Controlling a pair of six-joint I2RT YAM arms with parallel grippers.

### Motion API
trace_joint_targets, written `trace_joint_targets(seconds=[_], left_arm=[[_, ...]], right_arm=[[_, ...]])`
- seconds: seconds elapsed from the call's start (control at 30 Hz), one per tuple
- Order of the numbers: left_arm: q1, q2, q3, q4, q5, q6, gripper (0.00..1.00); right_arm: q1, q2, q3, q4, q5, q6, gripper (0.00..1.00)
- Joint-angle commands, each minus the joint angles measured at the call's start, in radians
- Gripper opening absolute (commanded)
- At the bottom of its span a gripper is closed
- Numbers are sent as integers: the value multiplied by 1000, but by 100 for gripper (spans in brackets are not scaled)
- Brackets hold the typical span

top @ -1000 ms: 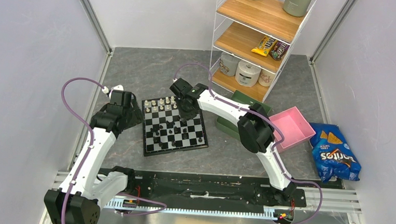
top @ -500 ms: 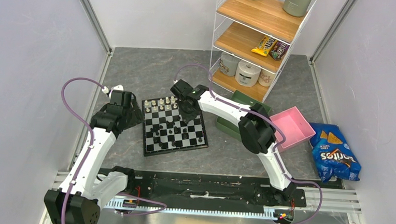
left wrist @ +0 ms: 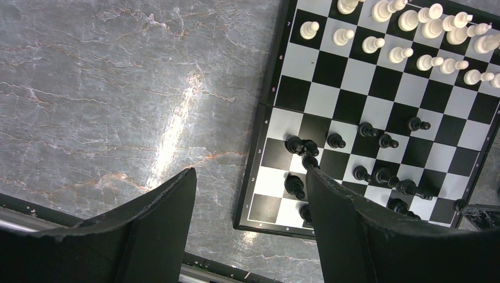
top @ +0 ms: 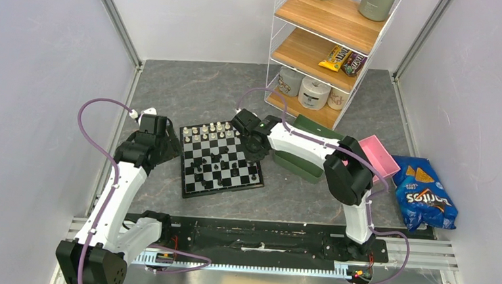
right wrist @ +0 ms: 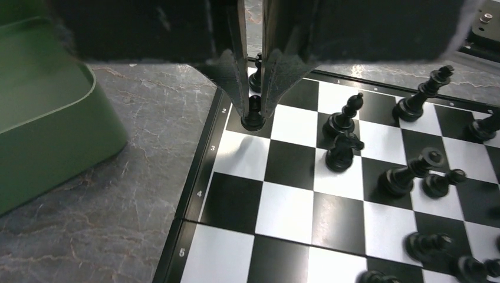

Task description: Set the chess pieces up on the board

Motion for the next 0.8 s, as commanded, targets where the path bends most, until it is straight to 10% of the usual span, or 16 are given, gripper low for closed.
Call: trace_joint_targets(seconds=[0.0, 0.77], left_arm=[[4, 3, 9, 21, 2, 21, 76], [5, 3, 9, 21, 2, 20, 76]], right_arm=[[-5, -50, -51, 52, -11, 38, 12], [-5, -57, -104, 62, -40, 49, 14]])
